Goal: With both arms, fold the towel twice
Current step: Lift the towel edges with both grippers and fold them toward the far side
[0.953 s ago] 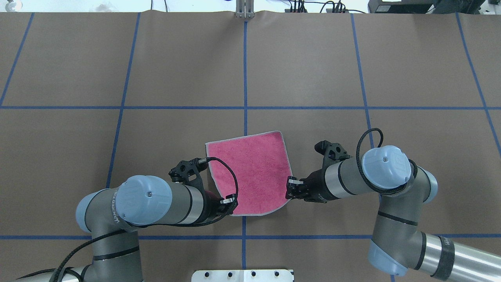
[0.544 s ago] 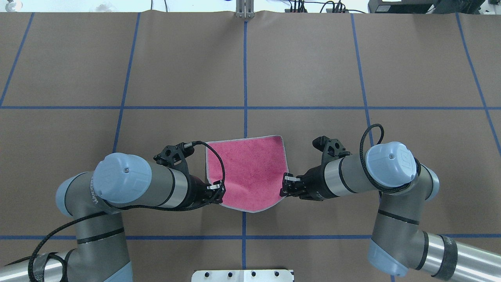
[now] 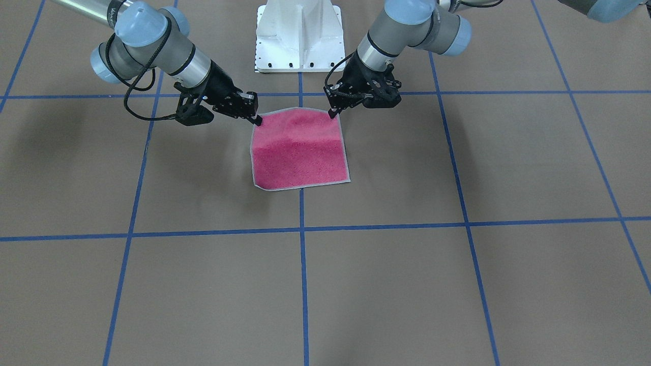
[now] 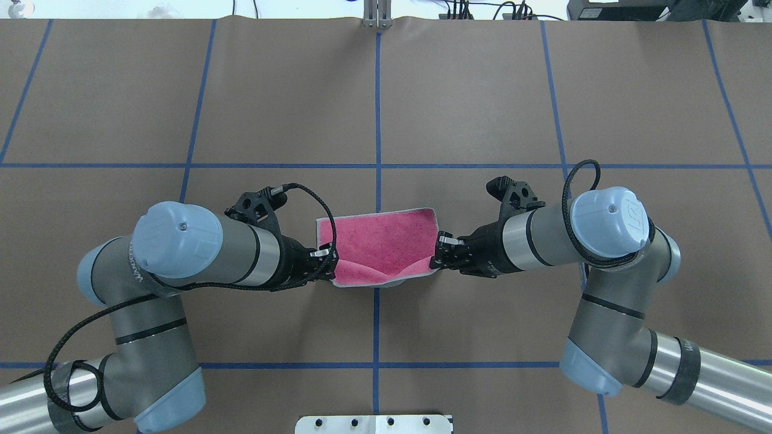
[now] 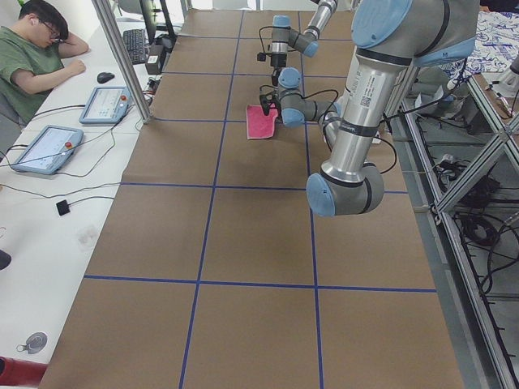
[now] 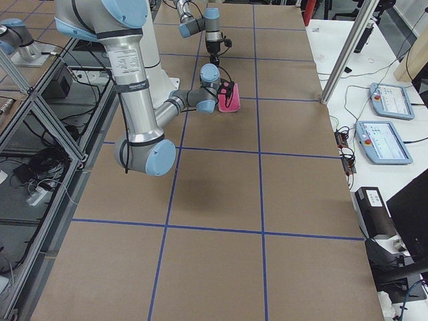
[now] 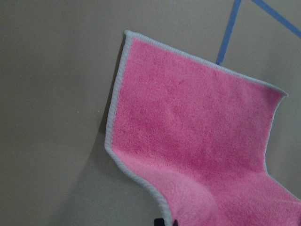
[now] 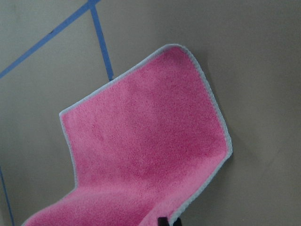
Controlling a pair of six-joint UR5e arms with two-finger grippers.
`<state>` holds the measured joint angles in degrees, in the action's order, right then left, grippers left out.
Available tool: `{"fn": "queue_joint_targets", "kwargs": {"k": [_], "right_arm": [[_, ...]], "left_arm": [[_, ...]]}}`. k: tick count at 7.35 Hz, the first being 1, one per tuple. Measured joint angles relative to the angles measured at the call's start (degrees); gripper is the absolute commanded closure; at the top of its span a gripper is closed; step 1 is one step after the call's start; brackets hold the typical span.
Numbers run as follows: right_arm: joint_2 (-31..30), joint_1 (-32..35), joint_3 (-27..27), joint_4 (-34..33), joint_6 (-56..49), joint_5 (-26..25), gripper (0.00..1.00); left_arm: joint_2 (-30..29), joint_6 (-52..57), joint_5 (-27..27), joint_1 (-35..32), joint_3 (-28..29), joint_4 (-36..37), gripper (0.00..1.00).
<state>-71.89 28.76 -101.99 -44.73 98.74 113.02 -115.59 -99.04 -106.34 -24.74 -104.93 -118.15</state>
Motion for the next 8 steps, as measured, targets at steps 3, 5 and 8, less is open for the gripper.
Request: {"fn": "queue_joint_targets", "kwargs": {"k": [3, 5, 8], "right_arm": [[2.1, 1.5, 4.6, 0.0, -0.4, -0.1, 1.00], [3.8, 2.0, 7.7, 0.1, -0.4, -0.4, 1.00], [5.3, 3.0, 10.5, 0.1, -0.4, -0.6, 1.00]], "left_arm": [[-3.5, 0.5, 0.1, -1.2, 4.5, -0.1, 1.00], [-3.8, 0.5, 0.1, -1.9, 5.9, -0.2, 1.00], [-3.9, 0.5, 0.1, -2.3, 7.8, -0.2, 1.00]]}}
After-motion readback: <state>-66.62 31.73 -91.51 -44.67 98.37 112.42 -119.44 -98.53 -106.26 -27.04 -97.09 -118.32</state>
